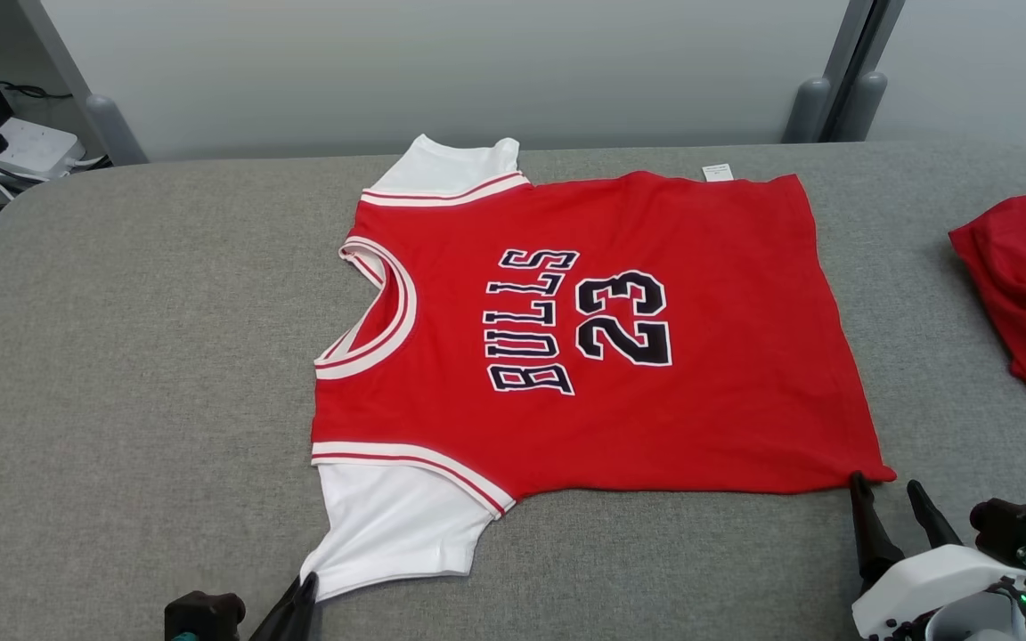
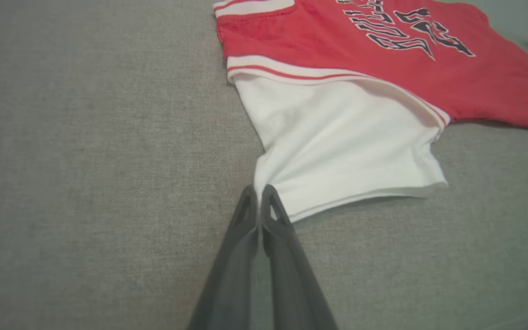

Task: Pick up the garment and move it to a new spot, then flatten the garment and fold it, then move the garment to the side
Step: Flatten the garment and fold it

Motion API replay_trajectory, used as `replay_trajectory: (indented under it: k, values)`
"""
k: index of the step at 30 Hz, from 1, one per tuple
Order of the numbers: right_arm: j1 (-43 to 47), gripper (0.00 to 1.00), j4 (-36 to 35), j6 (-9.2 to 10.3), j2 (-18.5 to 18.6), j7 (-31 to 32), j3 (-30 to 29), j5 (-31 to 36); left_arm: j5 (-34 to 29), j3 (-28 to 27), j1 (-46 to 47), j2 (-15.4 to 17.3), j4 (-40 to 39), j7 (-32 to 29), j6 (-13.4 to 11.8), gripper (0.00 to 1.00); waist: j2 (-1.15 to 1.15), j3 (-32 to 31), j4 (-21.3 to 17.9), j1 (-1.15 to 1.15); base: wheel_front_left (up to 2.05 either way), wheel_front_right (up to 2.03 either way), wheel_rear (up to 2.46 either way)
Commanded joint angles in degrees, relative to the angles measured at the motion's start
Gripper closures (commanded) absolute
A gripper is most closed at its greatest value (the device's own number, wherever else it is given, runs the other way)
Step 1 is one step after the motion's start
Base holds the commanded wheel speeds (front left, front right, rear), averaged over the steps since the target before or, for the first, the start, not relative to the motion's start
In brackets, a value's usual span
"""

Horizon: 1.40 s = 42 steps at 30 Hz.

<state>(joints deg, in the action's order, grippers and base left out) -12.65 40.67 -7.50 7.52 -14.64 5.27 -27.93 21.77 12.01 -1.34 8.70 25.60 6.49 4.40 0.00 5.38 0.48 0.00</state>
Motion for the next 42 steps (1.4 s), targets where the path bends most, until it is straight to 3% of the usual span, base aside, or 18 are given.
replay_trajectory:
  k: [1, 8, 11, 15, 33, 42]
  values:
    - [-1.11, 0.0, -0.7, 0.01, 0.28, -0.36, 1.6, -0.32, 0.62, -2.13, 0.54, 1.35, -1.44, -0.04, -0.6, 1.0, 0.0, 0.14, -0.03, 0.0, 0.0, 0.0, 0.0]
    - [-2.18, 0.0, -0.11, 0.01, 0.2, -0.36, 1.89, -0.56, 0.89, -2.01, 0.27, 1.86, -2.84, -0.57, -1.02, 1.0, 0.0, 0.82, -0.34, 0.0, 0.0, 0.0, 0.0]
    - [-2.68, 0.06, 0.36, 0.01, 0.4, -0.36, 1.4, -0.42, 0.96, -1.87, 0.42, 2.08, -3.2, -0.8, -1.09, 1.0, 0.0, 0.96, -0.18, 0.0, 0.0, 0.0, 0.0]
    - [-2.93, 1.0, 0.81, 0.01, 0.45, -0.36, 0.96, -0.09, 1.14, -1.76, 0.43, 2.26, -3.49, -0.98, -1.24, 1.0, 0.0, 1.02, 0.06, 0.0, 0.0, 0.0, 0.0]
    - [-0.64, 1.0, -4.94, 0.01, 0.54, -0.36, -1.75, 3.62, 3.42, -2.11, -0.14, 3.41, -10.21, -0.74, -0.7, 1.0, 0.0, 0.97, -0.44, 0.0, 0.0, 0.0, 0.0]
    - [4.77, 1.0, -16.57, 0.01, 1.87, -0.36, -5.67, 6.96, 7.79, -4.28, -4.4, 5.74, -27.39, -3.09, 0.23, 1.0, 0.0, 0.24, -0.44, 0.0, 0.0, 0.0, 0.0]
